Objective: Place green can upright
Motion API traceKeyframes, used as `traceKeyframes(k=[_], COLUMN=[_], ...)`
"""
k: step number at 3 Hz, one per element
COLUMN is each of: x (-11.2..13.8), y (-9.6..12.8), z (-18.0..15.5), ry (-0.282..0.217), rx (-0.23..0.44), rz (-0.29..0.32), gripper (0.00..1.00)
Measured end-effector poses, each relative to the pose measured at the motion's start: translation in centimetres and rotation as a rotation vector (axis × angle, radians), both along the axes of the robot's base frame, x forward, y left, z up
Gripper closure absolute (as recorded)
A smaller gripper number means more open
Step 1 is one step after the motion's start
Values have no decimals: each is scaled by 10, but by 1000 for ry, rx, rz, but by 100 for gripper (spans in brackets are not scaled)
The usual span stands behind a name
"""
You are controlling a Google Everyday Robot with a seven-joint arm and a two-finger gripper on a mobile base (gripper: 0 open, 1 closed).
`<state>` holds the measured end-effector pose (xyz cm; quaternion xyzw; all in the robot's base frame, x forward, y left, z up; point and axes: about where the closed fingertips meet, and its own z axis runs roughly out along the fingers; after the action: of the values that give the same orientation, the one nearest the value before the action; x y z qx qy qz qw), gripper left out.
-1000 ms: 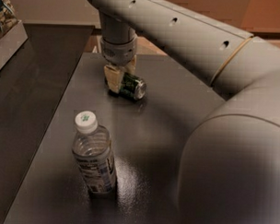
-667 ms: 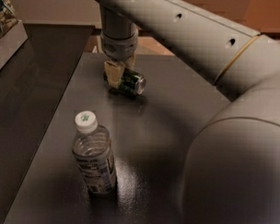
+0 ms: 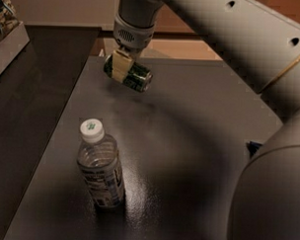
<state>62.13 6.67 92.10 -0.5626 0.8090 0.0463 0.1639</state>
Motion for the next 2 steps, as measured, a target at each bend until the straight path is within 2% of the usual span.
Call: traceKeyframes(k=[1,2], x=[-8,-16], y=[3,2], z=[18,27], ry=[-42,-67], rx=[177,375], rz=[73,103], gripper=[100,100])
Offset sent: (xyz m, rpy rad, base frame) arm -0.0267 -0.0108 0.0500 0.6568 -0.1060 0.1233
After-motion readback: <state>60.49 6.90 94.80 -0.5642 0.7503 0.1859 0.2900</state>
